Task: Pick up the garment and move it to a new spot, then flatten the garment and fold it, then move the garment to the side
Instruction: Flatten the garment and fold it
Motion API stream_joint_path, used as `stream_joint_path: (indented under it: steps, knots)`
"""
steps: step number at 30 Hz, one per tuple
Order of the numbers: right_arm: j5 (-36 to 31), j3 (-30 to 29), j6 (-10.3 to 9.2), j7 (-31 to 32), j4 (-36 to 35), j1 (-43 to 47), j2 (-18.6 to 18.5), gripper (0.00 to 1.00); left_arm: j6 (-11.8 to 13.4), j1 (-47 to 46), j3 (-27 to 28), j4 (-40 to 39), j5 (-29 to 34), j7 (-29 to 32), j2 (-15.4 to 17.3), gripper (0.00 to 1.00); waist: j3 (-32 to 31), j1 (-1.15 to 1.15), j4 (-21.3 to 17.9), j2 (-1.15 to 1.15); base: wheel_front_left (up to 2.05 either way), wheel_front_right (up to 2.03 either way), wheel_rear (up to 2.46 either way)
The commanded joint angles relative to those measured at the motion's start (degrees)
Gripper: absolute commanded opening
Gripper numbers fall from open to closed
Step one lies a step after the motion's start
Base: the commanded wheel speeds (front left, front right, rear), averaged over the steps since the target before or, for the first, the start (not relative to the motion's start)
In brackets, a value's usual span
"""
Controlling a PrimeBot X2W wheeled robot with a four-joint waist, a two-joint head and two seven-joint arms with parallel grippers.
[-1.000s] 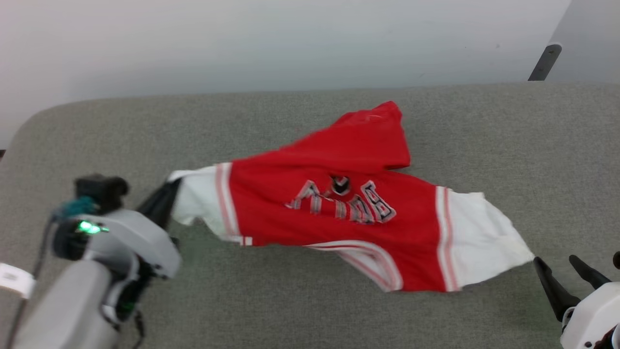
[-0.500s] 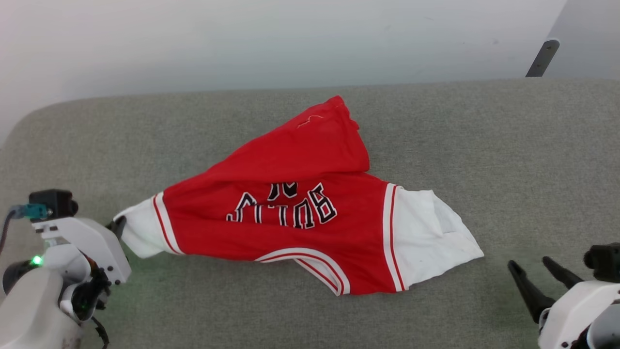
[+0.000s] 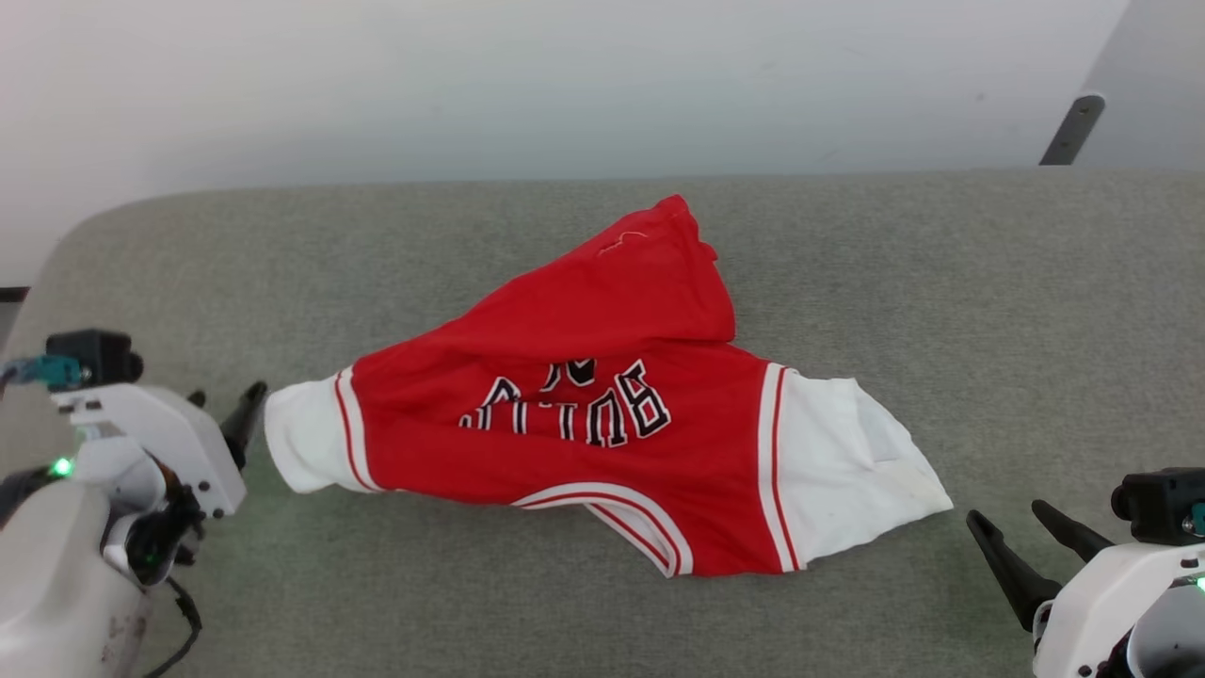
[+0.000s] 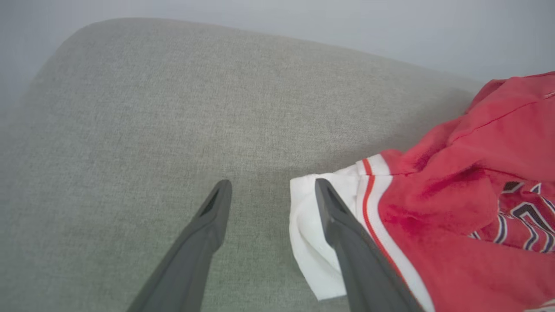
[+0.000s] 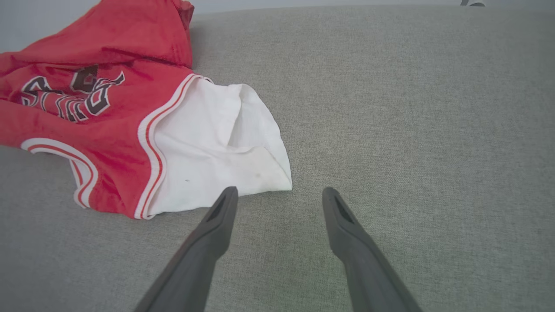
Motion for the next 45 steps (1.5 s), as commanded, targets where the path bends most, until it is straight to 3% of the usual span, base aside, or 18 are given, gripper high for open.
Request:
stream_joint_path:
  steps: [1,9,17,27,28,30,32,38,45]
  knots:
    - [0.3,-0.2,-0.04,0.2,-0.3,0.6,-0.3,1.00,-0.3,-0.5,-0.6,-1.2,0.3,0.1,0.5,1.00,0.0,0.00,0.8,0.00,0.00,0.00,0.00]
    - [-0.2,0.5,-0.04,1.3,-1.7,-1.2,-0.8,1.00,0.9,-3.3,-5.2,-3.3,2.1,10.0,0.8,1.00,1.4,0.00,1.5,0.00,0.00,0.00,0.00]
    - [-0.2,1.2,-0.04,1.8,-4.0,-3.0,-1.0,1.00,2.4,-6.0,-8.5,1.3,4.4,16.1,0.9,1.00,3.9,0.00,-0.3,0.00,0.00,0.00,0.00]
    - [0.4,1.1,-0.04,4.9,-6.7,-2.6,-1.7,1.00,1.8,-6.3,-7.1,7.9,-0.7,21.4,-3.5,1.00,5.2,0.00,-1.0,0.00,0.00,0.00,0.00]
    - [0.4,1.1,-0.04,5.6,-7.0,-2.6,-1.9,1.00,1.8,-6.4,-7.2,8.5,-1.0,22.1,-4.0,0.92,5.3,0.00,-0.9,0.00,0.00,0.00,0.00]
    - [0.9,1.1,-0.04,7.4,-7.8,-2.7,-2.0,1.00,1.4,-6.5,-6.8,9.5,-2.5,23.9,-5.1,0.41,5.6,0.00,-0.8,0.00,0.00,0.00,0.00]
    - [1.7,1.6,-0.04,10.1,-8.5,-2.6,-2.5,1.00,1.2,-6.6,-6.7,10.3,-3.5,26.2,-6.3,0.00,5.9,0.00,-0.6,0.00,0.00,0.00,0.00]
    - [2.8,1.9,-0.04,18.2,-9.7,-5.5,-3.8,1.00,0.4,-9.0,-6.5,9.6,-4.8,26.5,-6.8,0.00,7.3,0.00,-0.1,0.00,0.00,0.00,0.00]
    - [0.6,1.2,-0.04,25.7,-4.5,-11.8,-2.2,1.00,0.0,-11.8,-6.8,8.8,-4.2,23.9,-6.8,0.00,9.0,0.00,1.3,0.00,0.00,0.00,0.00]
